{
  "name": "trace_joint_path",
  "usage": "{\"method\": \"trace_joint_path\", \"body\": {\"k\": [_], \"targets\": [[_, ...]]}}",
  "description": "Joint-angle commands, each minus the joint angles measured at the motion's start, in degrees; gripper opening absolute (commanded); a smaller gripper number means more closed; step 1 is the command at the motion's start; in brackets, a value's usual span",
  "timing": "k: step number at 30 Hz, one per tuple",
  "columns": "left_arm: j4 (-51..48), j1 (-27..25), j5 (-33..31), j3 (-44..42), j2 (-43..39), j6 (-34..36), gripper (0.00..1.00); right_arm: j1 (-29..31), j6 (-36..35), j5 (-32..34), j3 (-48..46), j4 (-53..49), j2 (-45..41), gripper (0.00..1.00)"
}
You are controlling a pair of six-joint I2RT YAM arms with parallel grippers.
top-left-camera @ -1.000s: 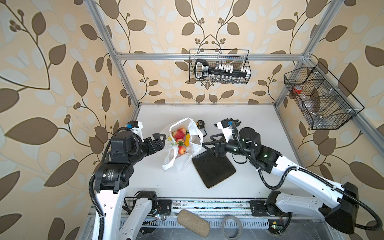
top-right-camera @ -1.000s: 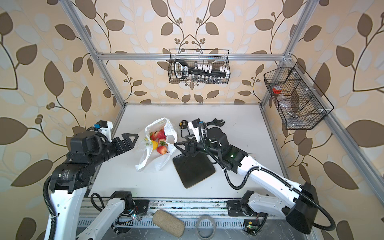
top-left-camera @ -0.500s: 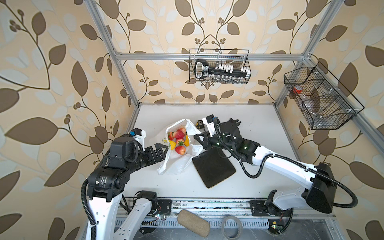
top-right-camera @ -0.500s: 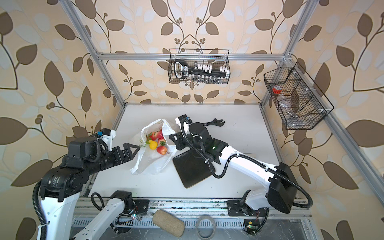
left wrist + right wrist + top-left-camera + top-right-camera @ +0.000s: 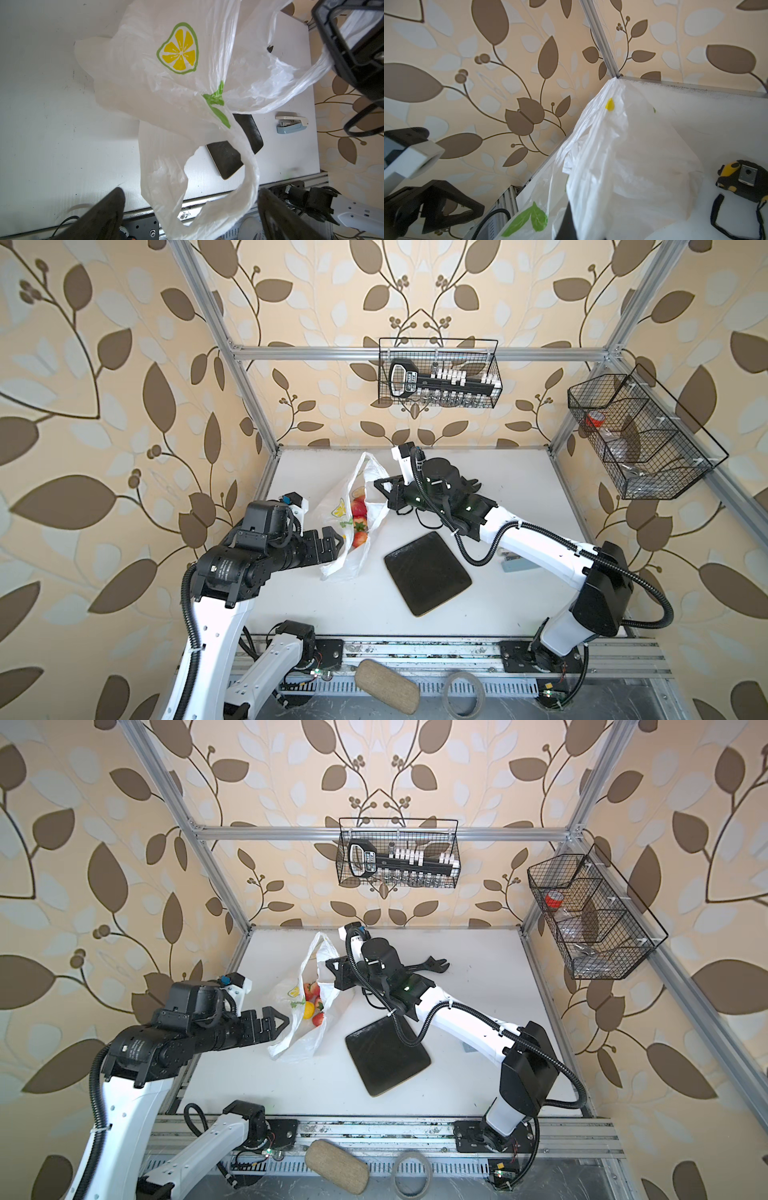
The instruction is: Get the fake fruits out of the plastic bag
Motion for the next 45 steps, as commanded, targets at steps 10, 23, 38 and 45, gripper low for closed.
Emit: {"method": "trace_joint_path", "body": {"k": [10,23,38,45], "targets": [[-1.7,-20.7,-21.7,2.6,9.0,0.2,0.99,-1.1,0.5,-2.9,3.9,-1.3,2.1,0.00],[-0.5,-22.2,-39.6,-1.1,12.0,0.8,0.30,-6.2,-1.0,-1.6,0.4,-2.2,-2.6,0.00],[25.5,-13.4,-39.1,5.2,8.4,1.1,0.00,-11.8,-10.6,-7.2,18.1,3.2,7.9,0.00],[31.6,0.8,-22.8,9.4,12.2,-5.0,0.00,-12.2,-12.0,-10.7,36.3,2.6,20.4,0.00]]}}
